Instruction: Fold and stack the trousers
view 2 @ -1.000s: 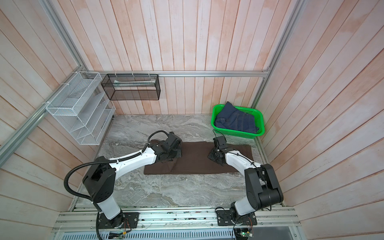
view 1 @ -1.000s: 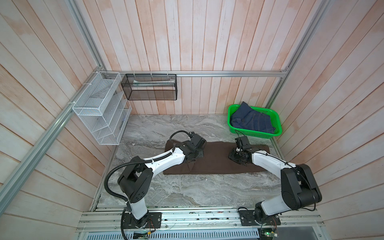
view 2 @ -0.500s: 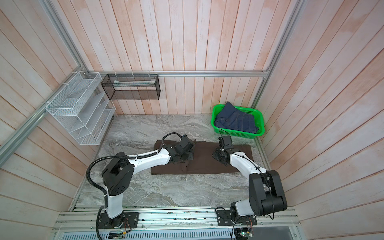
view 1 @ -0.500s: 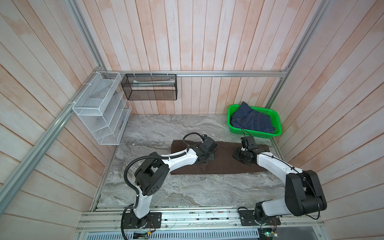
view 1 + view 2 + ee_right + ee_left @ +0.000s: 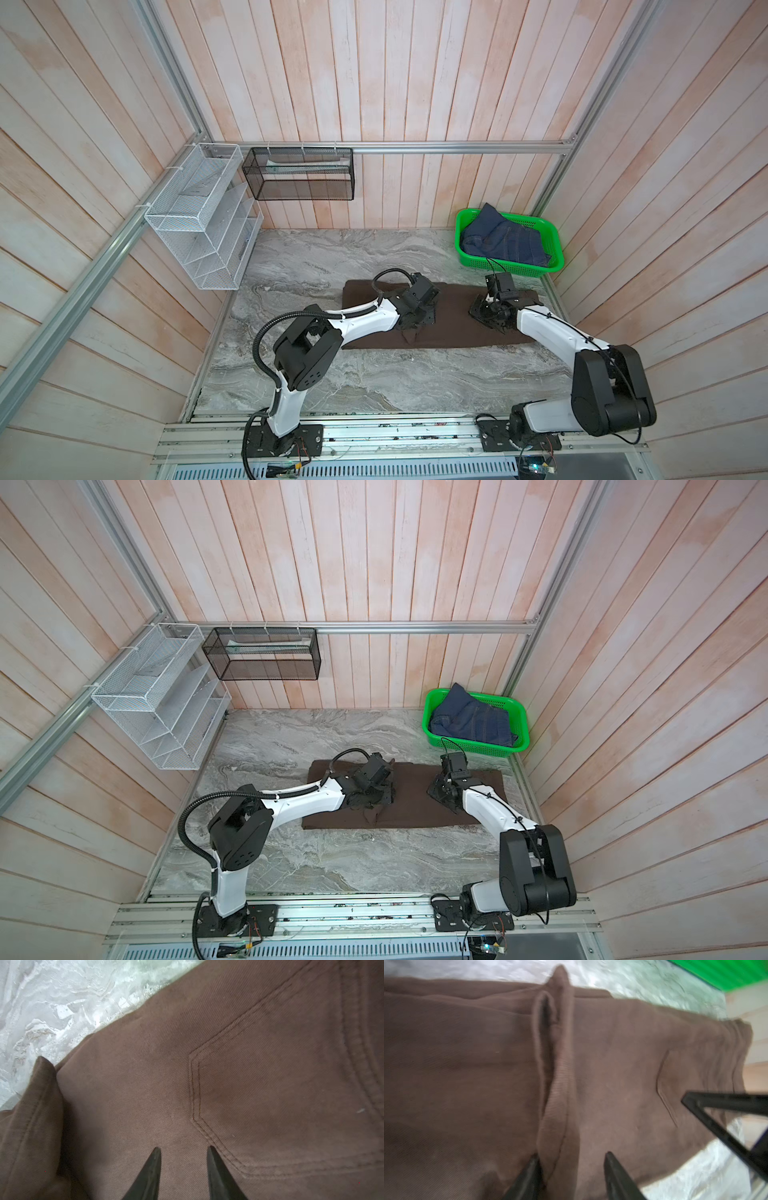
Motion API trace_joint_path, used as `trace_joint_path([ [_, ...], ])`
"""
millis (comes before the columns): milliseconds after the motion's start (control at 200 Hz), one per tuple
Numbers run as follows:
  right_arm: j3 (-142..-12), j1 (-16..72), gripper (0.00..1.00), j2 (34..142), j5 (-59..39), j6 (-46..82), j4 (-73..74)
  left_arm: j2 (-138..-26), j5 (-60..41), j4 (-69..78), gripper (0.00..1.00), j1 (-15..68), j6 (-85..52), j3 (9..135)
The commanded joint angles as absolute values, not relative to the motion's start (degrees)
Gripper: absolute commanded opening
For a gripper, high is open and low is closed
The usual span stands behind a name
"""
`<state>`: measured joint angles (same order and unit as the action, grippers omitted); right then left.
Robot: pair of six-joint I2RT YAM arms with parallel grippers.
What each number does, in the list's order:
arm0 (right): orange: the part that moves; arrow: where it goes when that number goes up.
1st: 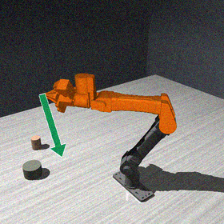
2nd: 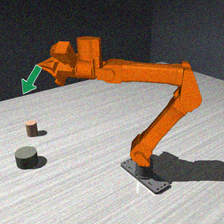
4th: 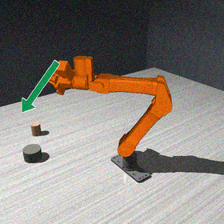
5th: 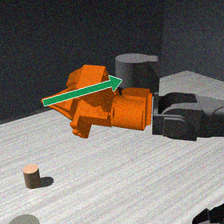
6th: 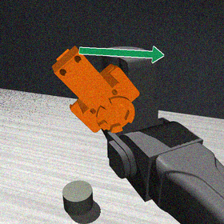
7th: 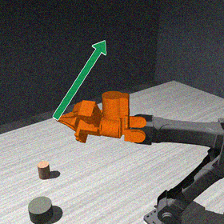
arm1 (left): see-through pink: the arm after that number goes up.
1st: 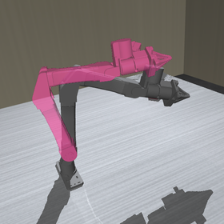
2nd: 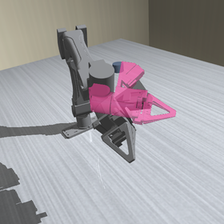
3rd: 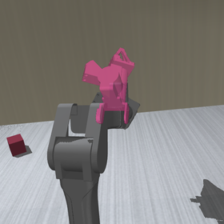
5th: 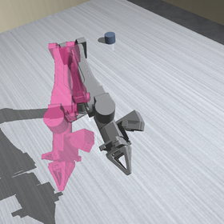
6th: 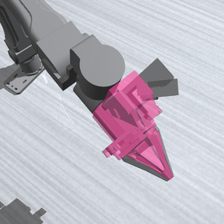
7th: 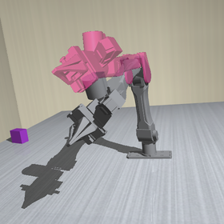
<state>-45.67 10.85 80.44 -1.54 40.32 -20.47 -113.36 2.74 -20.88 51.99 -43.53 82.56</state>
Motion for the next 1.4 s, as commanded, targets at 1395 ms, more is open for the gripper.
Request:
trace_joint_path([
  [1395,-65.00,38.77,0.38,101.82,4.42,43.50,-29.34,-81.87,6.36,-19.32,0.74,29.24,-40.04,47.92],
])
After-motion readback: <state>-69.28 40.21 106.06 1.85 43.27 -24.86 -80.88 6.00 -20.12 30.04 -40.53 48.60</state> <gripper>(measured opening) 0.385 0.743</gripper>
